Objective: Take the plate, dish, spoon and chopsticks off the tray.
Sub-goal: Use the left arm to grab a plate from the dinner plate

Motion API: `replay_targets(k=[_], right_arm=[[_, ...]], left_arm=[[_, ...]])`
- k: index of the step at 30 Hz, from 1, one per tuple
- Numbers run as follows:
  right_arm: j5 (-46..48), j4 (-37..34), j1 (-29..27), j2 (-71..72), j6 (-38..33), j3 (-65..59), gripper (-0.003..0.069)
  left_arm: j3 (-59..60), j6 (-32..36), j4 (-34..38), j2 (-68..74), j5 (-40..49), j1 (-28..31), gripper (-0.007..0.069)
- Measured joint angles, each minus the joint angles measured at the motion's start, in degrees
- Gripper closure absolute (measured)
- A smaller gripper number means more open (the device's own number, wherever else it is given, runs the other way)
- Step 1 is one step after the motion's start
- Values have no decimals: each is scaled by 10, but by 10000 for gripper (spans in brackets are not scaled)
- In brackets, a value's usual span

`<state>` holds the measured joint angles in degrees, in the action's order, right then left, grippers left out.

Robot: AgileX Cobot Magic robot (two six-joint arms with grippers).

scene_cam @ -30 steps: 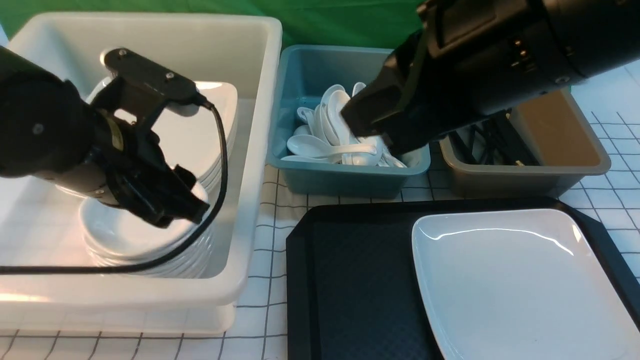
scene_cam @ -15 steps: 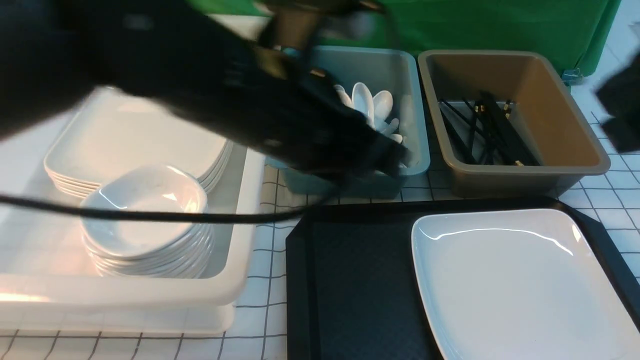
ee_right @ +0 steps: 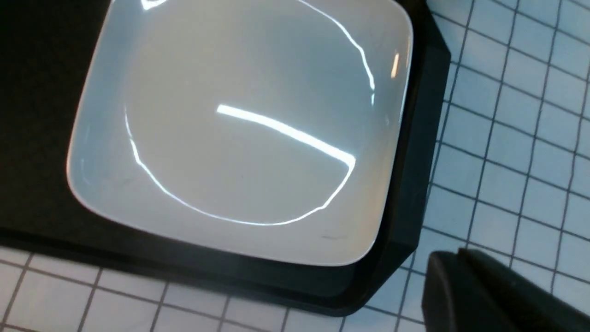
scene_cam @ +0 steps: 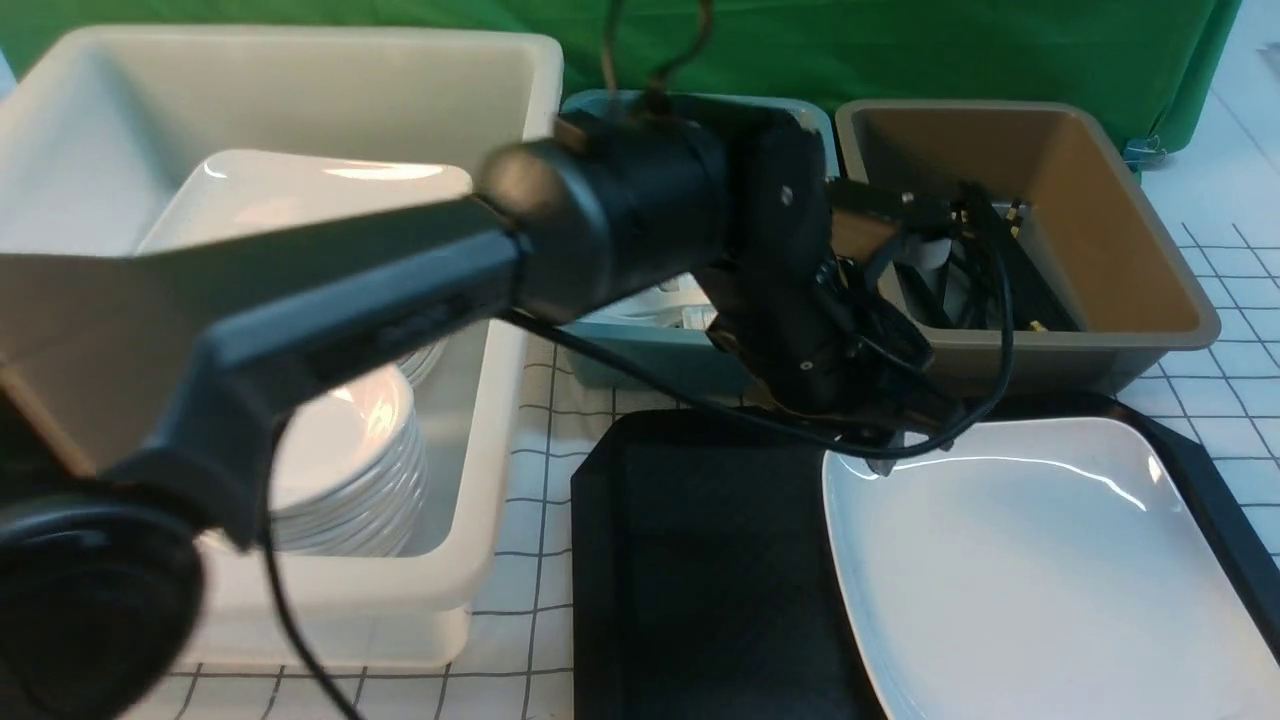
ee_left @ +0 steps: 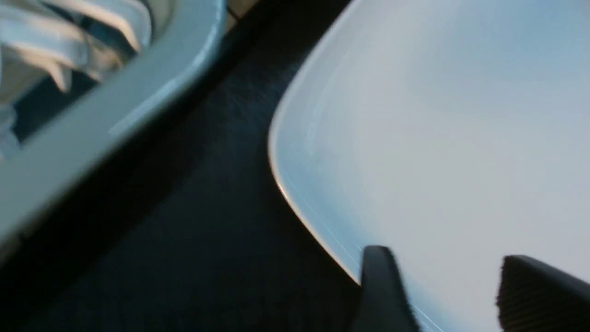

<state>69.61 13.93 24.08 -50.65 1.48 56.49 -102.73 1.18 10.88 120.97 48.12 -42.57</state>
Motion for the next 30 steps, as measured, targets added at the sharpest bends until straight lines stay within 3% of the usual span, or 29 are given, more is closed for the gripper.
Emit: replay_targets(k=[3,6,19,23,27,30], right_arm=[[-12,-8,0,4,0,-1,655],[-16,-10,0,4,0,-1,655],[-50,-22,0,4,-1,-1,655],[-57,-22,0,4,-2,-1,655],[-60,-22,0,4,-6,-1,655],[-63,-22,0,4,-15,-1,655]], left_arm=[[-9,-38,-53,36,-36,1,141],[-9,-49,-70,59,-53,3,115],[-10,-44,-10,106,-117,6,116],[-11,-17,16,108,-113,6,222],[-13,-19,37,108,-116,8,433],[-15,-21,45,106,-115,9,449]])
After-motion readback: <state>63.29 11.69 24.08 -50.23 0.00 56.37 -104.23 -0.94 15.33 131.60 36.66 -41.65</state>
